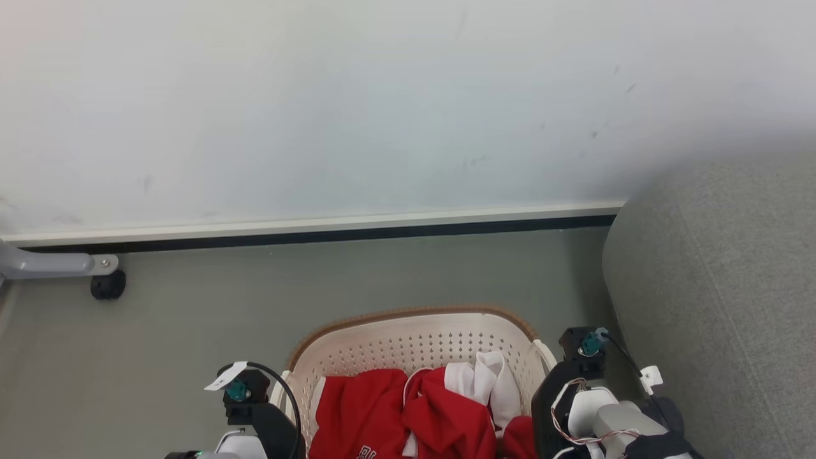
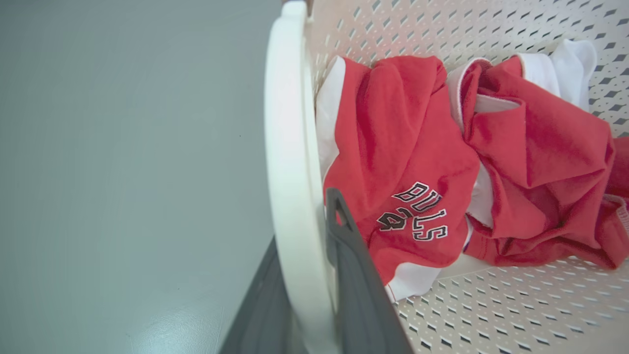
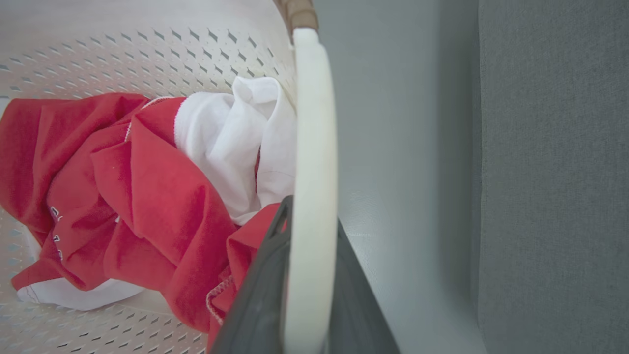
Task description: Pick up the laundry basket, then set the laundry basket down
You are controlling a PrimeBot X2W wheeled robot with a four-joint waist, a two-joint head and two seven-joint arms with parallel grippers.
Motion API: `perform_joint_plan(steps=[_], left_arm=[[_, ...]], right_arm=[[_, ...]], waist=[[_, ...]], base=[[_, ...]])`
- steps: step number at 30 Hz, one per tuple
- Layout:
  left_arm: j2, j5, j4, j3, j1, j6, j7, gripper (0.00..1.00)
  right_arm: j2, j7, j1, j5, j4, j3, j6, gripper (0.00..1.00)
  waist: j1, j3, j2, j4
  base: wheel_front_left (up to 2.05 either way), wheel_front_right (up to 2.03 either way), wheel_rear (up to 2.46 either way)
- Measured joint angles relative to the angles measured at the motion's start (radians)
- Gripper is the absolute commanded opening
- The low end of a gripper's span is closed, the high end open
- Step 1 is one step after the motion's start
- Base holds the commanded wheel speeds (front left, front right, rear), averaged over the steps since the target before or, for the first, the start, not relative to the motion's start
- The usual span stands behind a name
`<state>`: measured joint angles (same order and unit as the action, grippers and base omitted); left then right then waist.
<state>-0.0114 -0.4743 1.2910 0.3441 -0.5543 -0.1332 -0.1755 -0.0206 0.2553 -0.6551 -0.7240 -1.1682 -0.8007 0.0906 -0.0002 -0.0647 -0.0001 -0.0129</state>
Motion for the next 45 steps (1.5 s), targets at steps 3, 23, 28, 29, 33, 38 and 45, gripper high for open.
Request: perform_joint_plan(steps=[3,23,28,29,33,38,45], left_arm=[[0.001,-0.002,0.0,0.0,0.013,0.0,-0.008,0.0],[0.004,-0.018,0.001,0.002,0.051,0.001,-0.053,0.0],[0.004,-0.018,0.001,0.003,0.051,0.001,-0.061,0.0],[0.004,-0.018,0.001,0.003,0.051,0.001,-0.062,0.0],[0.004,-0.019,0.001,0.005,0.054,0.002,-0.062,0.0],[0.005,-0.021,0.001,0.007,0.07,0.002,-0.065,0.0],[0.005,-0.025,0.002,0.01,0.071,0.002,-0.066,0.0]], right_arm=[[0.0,0.008,0.011,-0.009,-0.002,-0.006,-0.003,0.0],[0.0,0.04,0.04,-0.053,-0.004,-0.046,-0.003,0.0],[0.0,0.043,0.04,-0.063,-0.006,-0.053,-0.003,0.0],[0.0,0.043,0.04,-0.067,-0.006,-0.054,-0.003,0.0],[-0.001,0.043,0.047,-0.079,-0.005,-0.061,-0.003,0.0],[-0.001,0.043,0.055,-0.087,-0.006,-0.071,-0.003,0.0],[-0.001,0.043,0.056,-0.098,-0.008,-0.081,-0.002,0.0]], waist=[[0.0001,0.021,-0.0001,-0.003],[0.0003,0.092,0.0001,-0.01],[0.0003,0.098,0.0002,-0.011],[0.0003,0.099,0.0001,-0.011],[0.0003,0.102,0.0001,-0.011],[0.0002,0.105,0.0001,-0.01],[0.0002,0.112,0.0001,-0.011]], base=[[0.0,0.0,0.0],[0.0,0.0,0.0],[0.0,0.0,0.0],[0.0,0.0,0.0],[0.0,0.0,0.0],[0.0,0.0,0.0],[0.0,0.0,0.0]])
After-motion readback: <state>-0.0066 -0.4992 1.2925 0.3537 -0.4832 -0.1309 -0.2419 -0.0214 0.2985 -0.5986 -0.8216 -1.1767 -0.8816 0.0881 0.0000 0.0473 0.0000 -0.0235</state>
